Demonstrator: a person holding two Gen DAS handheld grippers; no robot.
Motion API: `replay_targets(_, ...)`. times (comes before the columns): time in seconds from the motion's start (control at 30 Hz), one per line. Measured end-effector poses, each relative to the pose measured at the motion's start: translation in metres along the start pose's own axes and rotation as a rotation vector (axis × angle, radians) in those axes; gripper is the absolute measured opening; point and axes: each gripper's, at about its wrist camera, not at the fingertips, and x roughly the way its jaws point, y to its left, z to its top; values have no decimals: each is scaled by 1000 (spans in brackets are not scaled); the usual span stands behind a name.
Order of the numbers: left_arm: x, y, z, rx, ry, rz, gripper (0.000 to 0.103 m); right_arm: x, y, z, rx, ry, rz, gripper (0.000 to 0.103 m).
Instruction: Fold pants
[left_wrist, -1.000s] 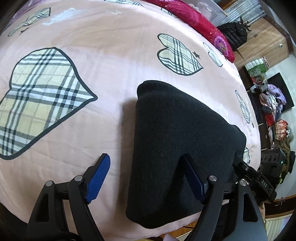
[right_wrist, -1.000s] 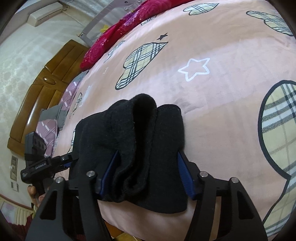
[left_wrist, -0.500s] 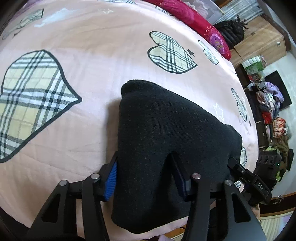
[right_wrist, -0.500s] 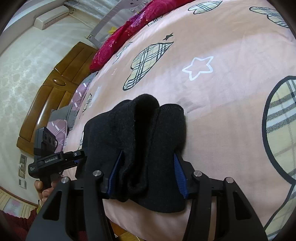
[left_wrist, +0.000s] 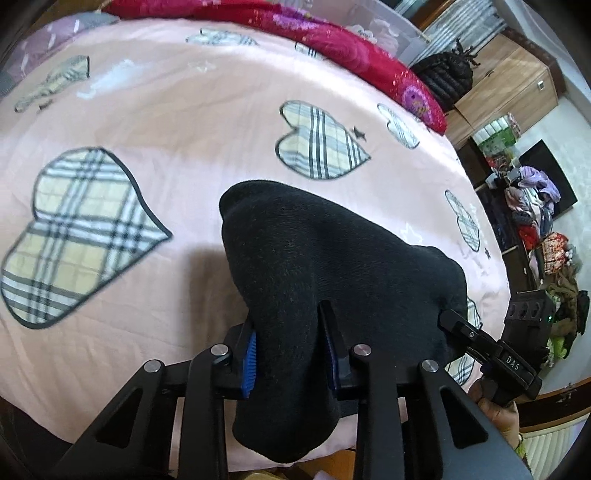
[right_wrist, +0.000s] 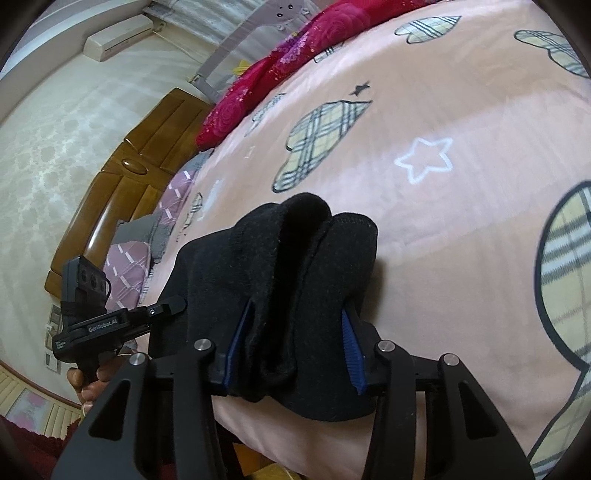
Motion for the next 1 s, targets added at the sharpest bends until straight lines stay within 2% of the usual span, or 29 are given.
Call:
replay_targets(0.23, -31, 21, 20, -44, -68, 20, 28, 17, 28, 18, -69, 12, 35, 47)
replay_targets(0.4, -37, 43, 41, -66, -103, 76, 28, 47, 50, 40, -117, 26, 50, 47)
replay_targets(0.73, -21, 76, 87, -103, -123, 142, 29, 104, 66, 83, -146, 50, 65, 47)
replay_targets(1.0, 2, 88, 95, -94, -102, 173, 29, 134, 61, 94, -134, 94, 36, 47)
